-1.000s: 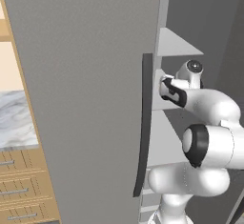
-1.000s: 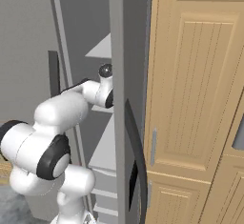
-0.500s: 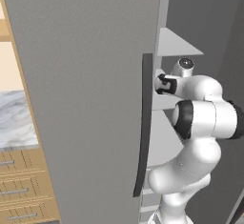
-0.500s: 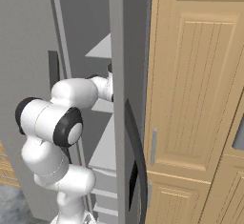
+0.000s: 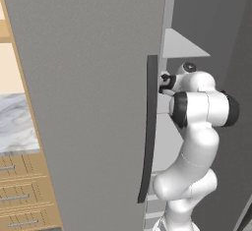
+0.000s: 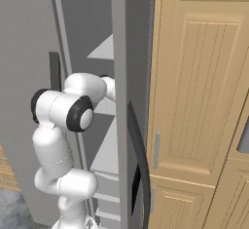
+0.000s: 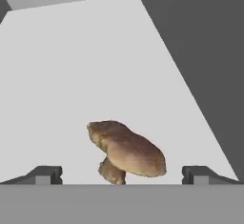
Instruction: Take the mushroom and broccoli out of the freezer and place them in the tupperware container on the counter. Then put the tupperware containing the vegetables back in the freezer.
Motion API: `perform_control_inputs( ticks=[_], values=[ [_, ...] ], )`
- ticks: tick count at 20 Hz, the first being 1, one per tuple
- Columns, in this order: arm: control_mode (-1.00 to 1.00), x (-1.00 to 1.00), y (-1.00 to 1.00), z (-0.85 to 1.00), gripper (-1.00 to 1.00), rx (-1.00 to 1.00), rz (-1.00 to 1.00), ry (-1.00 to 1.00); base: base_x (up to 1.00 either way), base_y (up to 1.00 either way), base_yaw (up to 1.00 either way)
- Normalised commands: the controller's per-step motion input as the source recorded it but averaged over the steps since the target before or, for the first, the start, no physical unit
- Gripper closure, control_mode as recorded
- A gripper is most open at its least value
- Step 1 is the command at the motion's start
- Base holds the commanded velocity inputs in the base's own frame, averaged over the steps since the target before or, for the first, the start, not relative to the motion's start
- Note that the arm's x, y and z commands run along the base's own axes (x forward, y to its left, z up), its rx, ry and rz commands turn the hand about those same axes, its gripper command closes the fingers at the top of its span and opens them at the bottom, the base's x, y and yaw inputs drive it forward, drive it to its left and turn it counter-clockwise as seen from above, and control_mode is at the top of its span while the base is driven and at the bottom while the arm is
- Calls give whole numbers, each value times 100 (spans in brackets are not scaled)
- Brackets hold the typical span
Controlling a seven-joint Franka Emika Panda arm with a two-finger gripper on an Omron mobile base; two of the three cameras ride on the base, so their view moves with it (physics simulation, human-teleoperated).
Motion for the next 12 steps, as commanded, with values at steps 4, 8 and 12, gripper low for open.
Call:
perform_control_inputs(
  ticks=[4, 8, 12],
  values=[
    [-100, 51, -1, -17, -100, -5, 3, 0, 0, 0, 0],
    [-100, 38, -1, -30, -100, -2, 3, 5, 0, 0, 0],
    [-100, 37, 0, -33, -100, -1, 2, 6, 0, 0, 0]
  ],
)
